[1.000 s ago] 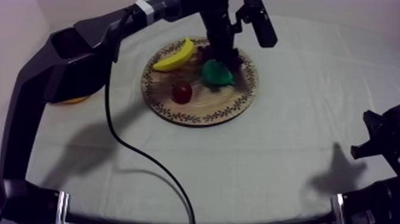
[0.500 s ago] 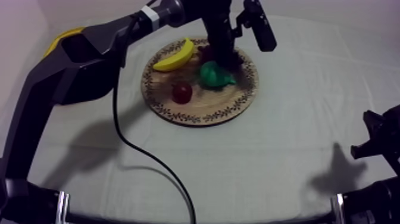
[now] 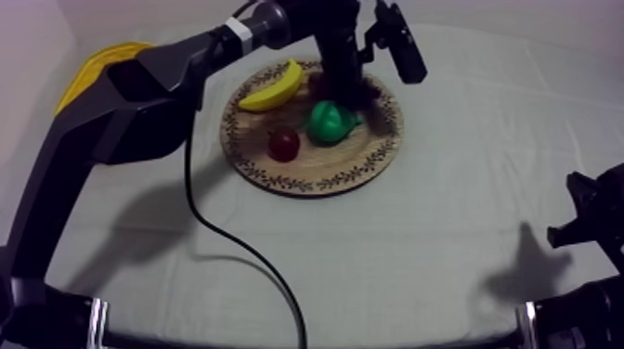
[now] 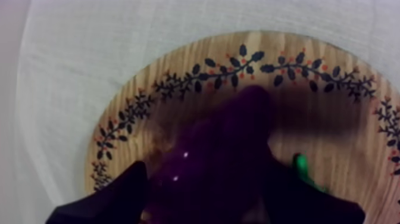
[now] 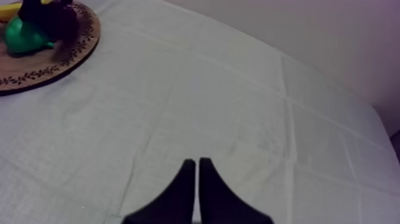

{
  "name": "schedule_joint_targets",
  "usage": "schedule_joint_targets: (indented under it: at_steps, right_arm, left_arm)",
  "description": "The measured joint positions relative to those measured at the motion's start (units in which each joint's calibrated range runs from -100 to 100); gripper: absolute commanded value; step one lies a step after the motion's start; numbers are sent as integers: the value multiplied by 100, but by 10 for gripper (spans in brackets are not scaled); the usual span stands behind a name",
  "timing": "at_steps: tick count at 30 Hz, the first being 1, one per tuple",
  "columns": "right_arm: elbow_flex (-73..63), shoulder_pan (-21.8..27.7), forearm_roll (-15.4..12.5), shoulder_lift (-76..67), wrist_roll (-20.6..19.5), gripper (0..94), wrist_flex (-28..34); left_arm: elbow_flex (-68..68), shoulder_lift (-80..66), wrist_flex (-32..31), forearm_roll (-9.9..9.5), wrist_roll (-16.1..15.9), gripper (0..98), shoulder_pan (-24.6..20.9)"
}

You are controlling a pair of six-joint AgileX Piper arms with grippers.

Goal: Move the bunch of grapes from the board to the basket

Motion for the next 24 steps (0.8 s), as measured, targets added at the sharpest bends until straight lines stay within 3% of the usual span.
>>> schedule_joint_targets:
  at_steps: [13, 24]
  right_arm:
    - [0, 0, 0, 0, 0, 3, 0]
    - [0, 0, 0, 0, 5, 3, 0]
  left_arm:
    - [-7, 133, 5, -50, 247, 433, -40]
    - [581, -323, -402, -69, 351, 403, -54]
